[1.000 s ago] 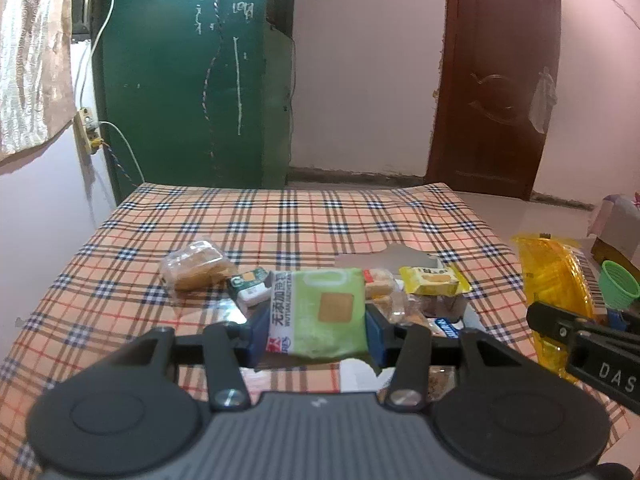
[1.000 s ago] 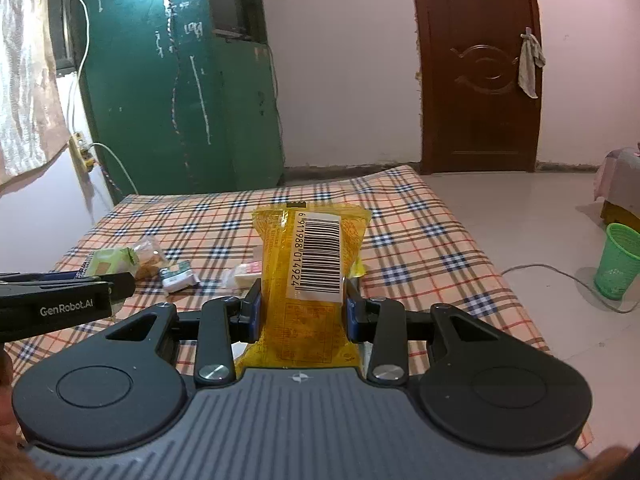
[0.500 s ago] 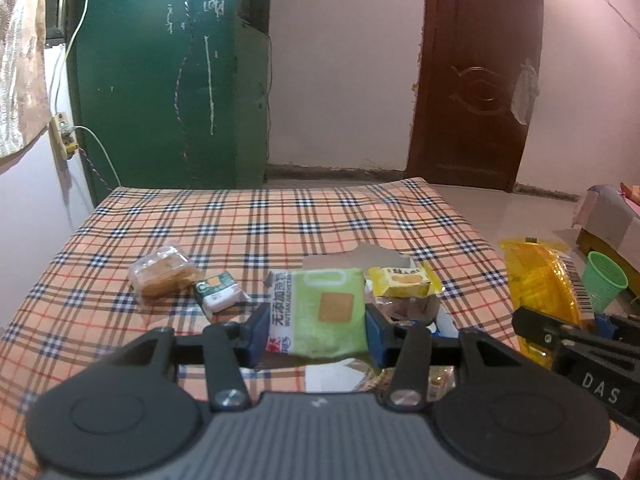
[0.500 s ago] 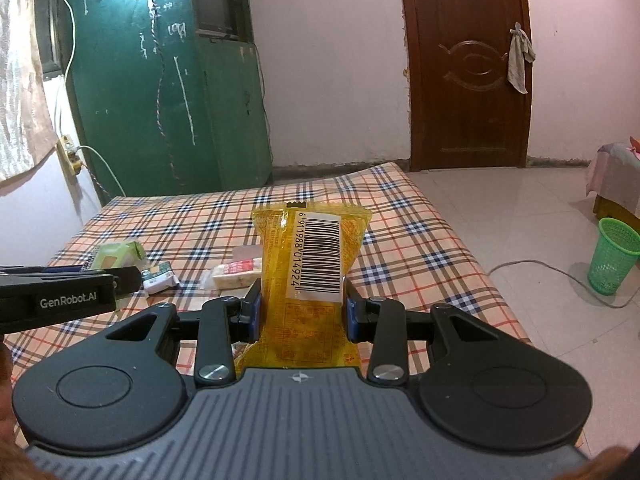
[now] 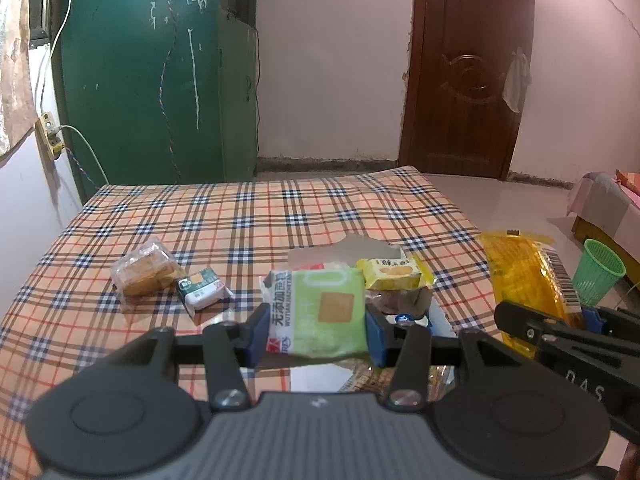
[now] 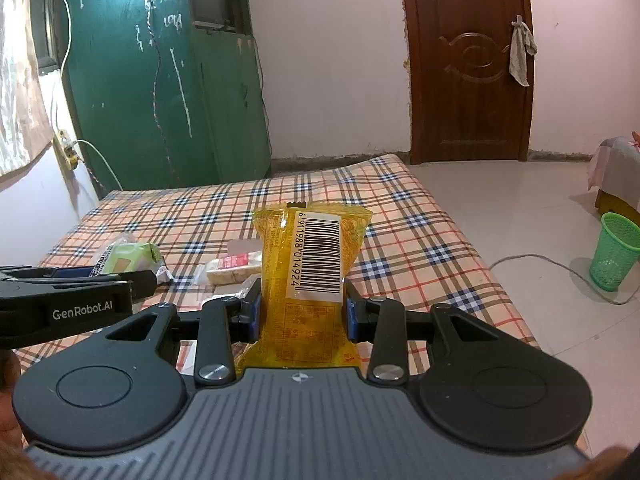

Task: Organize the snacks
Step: 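Carry both held packs up and over the box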

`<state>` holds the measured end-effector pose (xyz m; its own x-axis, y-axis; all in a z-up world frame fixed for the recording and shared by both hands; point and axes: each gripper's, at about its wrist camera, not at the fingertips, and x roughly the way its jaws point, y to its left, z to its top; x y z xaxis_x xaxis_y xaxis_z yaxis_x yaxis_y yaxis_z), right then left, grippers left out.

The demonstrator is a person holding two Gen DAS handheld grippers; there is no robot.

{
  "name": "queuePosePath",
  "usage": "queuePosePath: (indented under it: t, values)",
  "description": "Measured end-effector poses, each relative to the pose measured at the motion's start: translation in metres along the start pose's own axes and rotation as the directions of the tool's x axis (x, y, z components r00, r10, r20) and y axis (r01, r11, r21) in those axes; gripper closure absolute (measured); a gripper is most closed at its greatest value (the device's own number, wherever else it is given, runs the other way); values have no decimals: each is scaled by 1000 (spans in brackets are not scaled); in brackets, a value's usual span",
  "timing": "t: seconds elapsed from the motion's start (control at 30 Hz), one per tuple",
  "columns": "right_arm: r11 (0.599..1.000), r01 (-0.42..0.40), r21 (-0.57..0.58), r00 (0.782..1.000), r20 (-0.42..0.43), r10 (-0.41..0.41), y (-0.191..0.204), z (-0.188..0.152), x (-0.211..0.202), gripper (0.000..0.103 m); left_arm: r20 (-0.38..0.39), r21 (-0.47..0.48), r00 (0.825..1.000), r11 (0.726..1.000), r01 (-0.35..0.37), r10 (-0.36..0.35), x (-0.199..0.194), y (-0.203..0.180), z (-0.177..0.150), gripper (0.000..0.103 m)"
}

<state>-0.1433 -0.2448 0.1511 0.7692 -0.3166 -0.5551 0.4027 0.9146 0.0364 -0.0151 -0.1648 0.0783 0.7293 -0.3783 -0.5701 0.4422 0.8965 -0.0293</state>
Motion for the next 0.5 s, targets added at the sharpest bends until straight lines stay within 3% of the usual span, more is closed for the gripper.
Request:
queuePosePath:
  t: [0.5]
  values:
    - [1000,-14,-23,1000,-25,13,14,4,32,58,-18,-10,1000,1000,-12,12,20,7,5,56]
